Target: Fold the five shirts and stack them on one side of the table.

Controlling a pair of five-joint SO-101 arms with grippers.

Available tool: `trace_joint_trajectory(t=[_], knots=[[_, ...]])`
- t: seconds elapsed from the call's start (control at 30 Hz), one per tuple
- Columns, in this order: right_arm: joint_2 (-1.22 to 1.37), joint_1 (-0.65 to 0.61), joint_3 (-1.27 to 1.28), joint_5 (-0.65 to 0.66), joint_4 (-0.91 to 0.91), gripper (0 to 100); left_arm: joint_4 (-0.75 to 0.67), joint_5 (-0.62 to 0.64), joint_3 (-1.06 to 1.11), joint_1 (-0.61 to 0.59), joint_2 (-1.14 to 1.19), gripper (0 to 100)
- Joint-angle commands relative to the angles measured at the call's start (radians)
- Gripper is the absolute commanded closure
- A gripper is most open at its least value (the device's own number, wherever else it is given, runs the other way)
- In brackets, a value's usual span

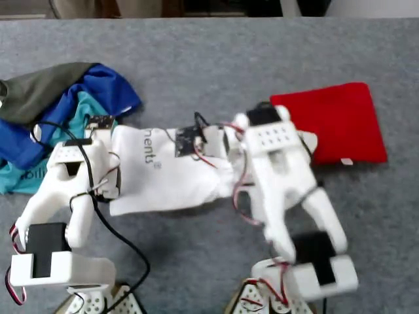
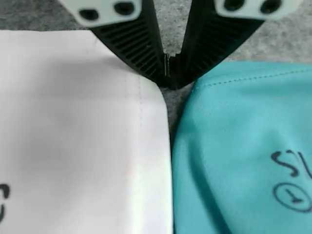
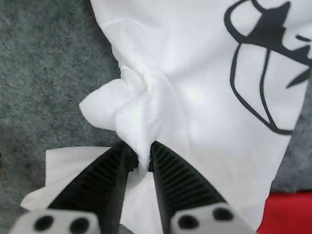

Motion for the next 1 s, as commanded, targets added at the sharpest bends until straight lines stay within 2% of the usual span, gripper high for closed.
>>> trace_joint_trajectory(t=[0.0, 0.2, 0.27, 0.4, 0.47, 0.57, 0.63, 0.67, 0.77, 0.8, 0.87, 0.97], knots=[[0.143, -0.005, -0.114, 0.087, -0.048, 99.4, -0.011, 0.005, -0.02, -0.008, 0.002, 98], [0.348, 0.022, -0.332, 0.092, -0.06, 96.5, -0.011, 0.008, -0.02, -0.008, 0.002, 98], [0.386, 0.028, -0.404, 0.084, -0.06, 87.0, -0.011, 0.008, -0.02, -0.008, 0.002, 98], [0.406, 0.042, -0.509, 0.005, -0.034, 58.6, -0.011, 0.008, -0.02, -0.008, 0.002, 98], [0.404, 0.048, -0.552, -0.006, 0.023, 55.3, -0.011, 0.008, -0.02, -0.008, 0.002, 98], [0.403, 0.067, -0.636, -0.006, 0.167, 59.2, -0.011, 0.009, -0.02, -0.008, 0.002, 98], [0.398, 0.076, -0.697, -0.006, 0.302, 67.3, -0.011, 0.009, -0.02, -0.008, 0.002, 98], [0.384, 0.079, -0.716, -0.006, 0.368, 74.0, -0.011, 0.009, -0.02, -0.008, 0.002, 98], [0.275, 0.101, -0.638, -0.028, 0.37, 99.4, -0.011, 0.009, -0.02, -0.008, 0.002, 98], [0.22, 0.107, -0.578, -0.028, 0.37, 99.5, -0.011, 0.009, -0.02, -0.008, 0.002, 98], [0.087, 0.107, -0.437, 0.0, 0.367, 93.6, -0.011, 0.009, -0.02, -0.008, 0.002, 98], [-0.127, 0.105, -0.171, 0.068, 0.319, 97.4, -0.011, 0.009, -0.02, -0.008, 0.002, 98]])
